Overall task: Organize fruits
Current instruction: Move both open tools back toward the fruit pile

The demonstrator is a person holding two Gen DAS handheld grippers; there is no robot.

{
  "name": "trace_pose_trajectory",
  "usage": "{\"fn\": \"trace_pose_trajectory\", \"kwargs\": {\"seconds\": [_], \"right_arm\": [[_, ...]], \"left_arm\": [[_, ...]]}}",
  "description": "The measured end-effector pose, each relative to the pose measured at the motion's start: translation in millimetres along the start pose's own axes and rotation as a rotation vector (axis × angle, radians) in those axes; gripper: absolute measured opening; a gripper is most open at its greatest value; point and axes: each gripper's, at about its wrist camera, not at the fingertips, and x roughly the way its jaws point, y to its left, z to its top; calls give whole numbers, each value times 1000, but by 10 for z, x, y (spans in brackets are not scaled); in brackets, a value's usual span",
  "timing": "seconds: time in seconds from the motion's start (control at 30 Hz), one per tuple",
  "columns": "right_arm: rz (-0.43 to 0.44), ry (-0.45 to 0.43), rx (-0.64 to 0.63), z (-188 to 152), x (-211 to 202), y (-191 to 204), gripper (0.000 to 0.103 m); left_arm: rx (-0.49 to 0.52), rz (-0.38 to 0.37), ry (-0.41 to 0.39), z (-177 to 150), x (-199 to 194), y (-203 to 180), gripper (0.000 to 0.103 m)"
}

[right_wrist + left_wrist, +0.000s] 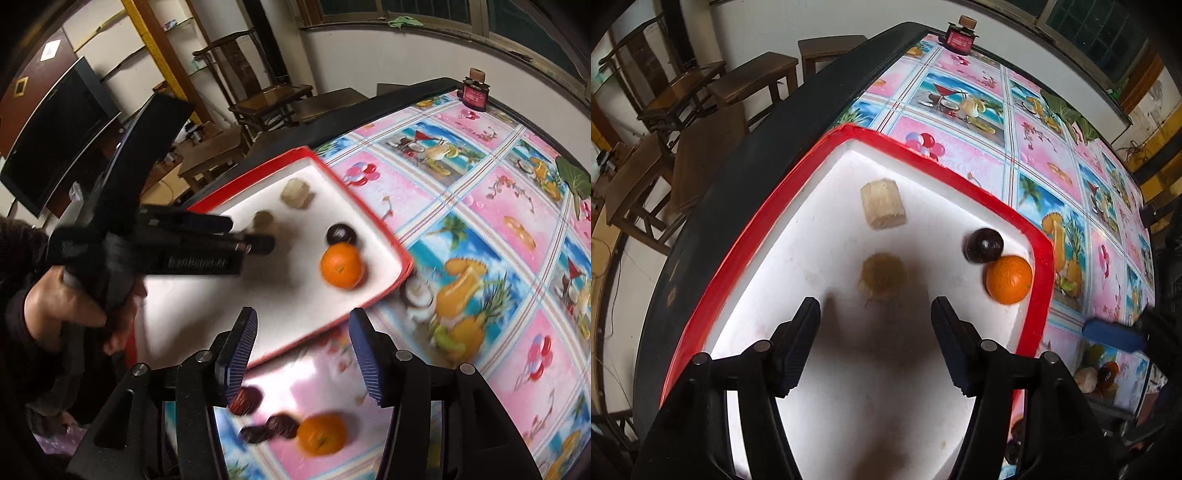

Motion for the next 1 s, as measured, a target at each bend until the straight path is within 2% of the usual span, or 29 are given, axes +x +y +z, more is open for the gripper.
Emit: {"fn": "trace_pose_trajectory", "kwargs": {"seconds": [0.07,0.17,0.2,0.37,0.63,1.0], "right_arm": [[16,3,2,-95,-41,47,53],[31,11,6,-264,-99,113,55],[33,14,7,-328,-120,139,56],[39,30,9,-607,-212,209,59],[31,50,34,-1051,-364,208,61],[7,32,75,-1346,-610,107,61]], "left_arm": [[-3,-2,0,-53,-57,-1,62],[-4,0,-7,-170,-157,-30,74],[-1,-1,-9,-210,-187,-47,74],[34,5,0,-442,-335,-157,74],[56,-26,14,-793,-502,-344,74],[78,-68,15,-1090,-687,-532,74]]}}
